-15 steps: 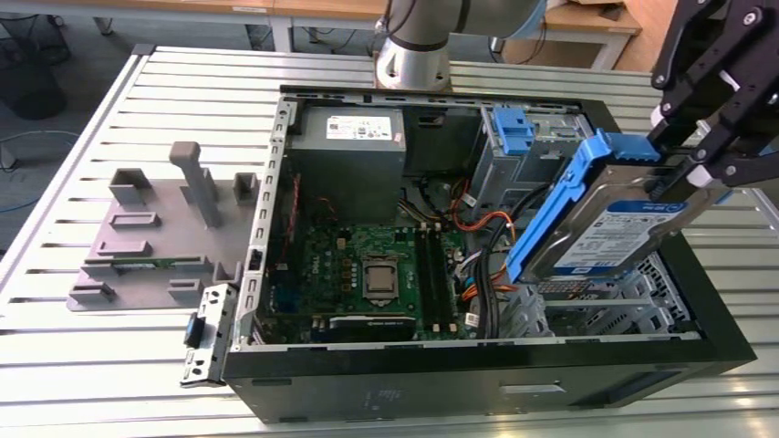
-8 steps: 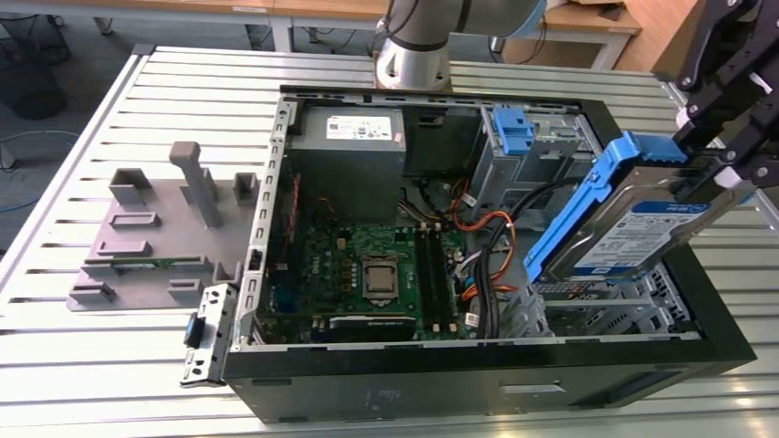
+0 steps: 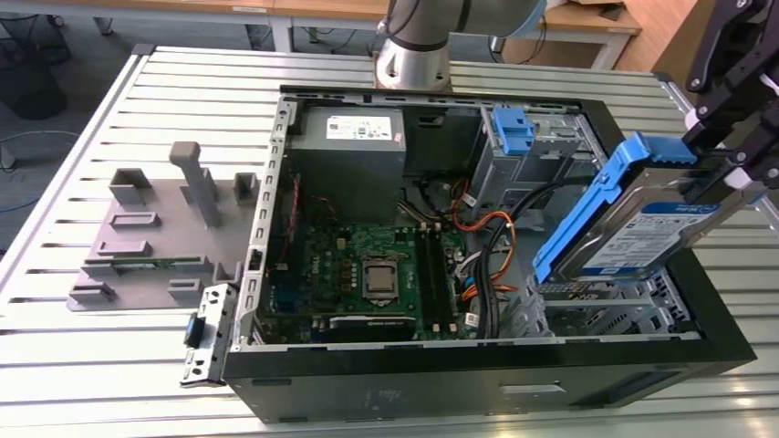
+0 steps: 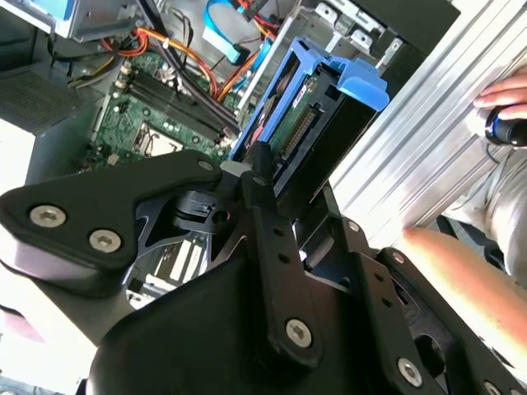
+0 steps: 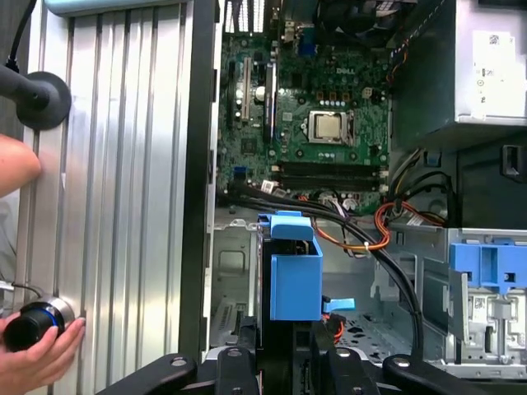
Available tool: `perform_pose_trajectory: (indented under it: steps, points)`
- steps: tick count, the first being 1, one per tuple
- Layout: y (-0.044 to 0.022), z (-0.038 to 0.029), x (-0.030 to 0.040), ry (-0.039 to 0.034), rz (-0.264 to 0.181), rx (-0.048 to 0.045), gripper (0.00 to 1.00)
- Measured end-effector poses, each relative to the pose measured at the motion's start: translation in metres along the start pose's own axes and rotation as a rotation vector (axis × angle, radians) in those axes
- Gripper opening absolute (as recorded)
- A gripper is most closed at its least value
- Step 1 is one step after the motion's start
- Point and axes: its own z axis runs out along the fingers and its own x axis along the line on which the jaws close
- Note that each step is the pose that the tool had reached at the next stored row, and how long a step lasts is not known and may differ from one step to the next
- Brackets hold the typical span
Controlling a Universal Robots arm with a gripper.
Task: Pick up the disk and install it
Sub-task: 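Pick up the disk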
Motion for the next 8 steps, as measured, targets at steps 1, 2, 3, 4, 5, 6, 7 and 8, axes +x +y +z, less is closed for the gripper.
perform_pose_trajectory:
  steps: [1, 2, 3, 4, 5, 6, 7, 8]
  points:
    - [0.0003, 0.0003, 0.0000, 0.0002, 0.000, 0.0099, 0.35]
    - [0.0004, 0.0003, 0.0000, 0.0004, 0.000, 0.0148, 0.35]
    - [0.0003, 0.0003, 0.0000, 0.0004, -0.001, 0.0149, 0.35]
    - [0.0003, 0.0004, 0.0000, 0.0005, -0.001, 0.0150, 0.35]
    - [0.0003, 0.0008, 0.0000, 0.0003, -0.001, 0.0150, 0.35]
    - [0.0003, 0.0015, 0.0000, 0.0003, -0.001, 0.0150, 0.35]
    - [0.0003, 0.0021, 0.0001, 0.0006, -0.001, 0.0150, 0.35]
    - [0.0003, 0.0029, 0.0002, 0.0006, -0.001, 0.0150, 0.35]
